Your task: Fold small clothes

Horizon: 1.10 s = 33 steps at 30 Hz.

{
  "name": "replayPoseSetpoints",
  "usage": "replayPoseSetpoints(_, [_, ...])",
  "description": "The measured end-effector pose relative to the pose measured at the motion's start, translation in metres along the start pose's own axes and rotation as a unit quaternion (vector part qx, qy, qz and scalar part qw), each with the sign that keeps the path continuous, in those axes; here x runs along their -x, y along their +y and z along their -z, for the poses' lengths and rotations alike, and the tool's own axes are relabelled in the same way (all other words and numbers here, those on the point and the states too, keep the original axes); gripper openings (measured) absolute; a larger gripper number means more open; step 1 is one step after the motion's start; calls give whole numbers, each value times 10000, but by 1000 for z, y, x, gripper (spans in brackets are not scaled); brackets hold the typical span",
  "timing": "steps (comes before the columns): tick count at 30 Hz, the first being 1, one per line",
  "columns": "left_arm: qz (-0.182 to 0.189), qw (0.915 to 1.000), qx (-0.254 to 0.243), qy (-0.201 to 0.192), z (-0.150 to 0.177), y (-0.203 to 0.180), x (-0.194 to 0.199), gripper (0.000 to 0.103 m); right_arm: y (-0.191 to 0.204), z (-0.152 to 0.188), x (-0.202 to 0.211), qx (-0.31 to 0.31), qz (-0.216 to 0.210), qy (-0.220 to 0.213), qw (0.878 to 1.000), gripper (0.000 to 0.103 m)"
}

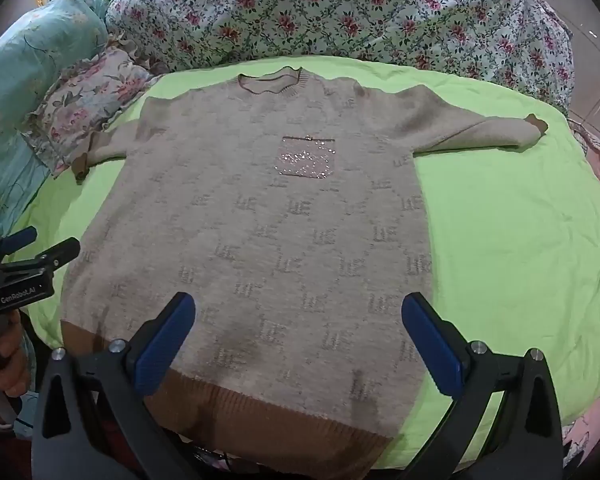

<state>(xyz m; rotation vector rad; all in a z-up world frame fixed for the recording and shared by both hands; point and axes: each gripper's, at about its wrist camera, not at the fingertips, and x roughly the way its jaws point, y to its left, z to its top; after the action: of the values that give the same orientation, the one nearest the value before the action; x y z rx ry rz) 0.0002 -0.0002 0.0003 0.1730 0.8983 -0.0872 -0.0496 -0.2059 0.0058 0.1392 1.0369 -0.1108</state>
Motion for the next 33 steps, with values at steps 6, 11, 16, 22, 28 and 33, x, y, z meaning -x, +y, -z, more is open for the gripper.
replayPoseSetpoints(6, [11,10000,21,4,-5,2,-2,103,-2,-2,-3,-85,-77,95,9999,103])
replayPoseSetpoints(11, [13,10000,15,-53,-3,0,1,103,-2,-3,-3,-108,-130,297,9994,103])
replayPoseSetpoints(16, [14,10000,21,-6,-7,-3,3,103,-2,-3,-1,-132,-158,297,9993,103])
replayPoseSetpoints(22, [18,10000,13,-2,-11,-3,2,103,-1,-5,0,-127,-151,287,9994,103])
replayPoseSetpoints(28, [31,10000,4,-58,-6,-3,2,103,-1,-8,1,-166,-258,359,9989,103])
replayPoseSetpoints(33, [34,10000,1,-55,-6,-4,2,103,0,-8,0,-144,-238,322,9991,103])
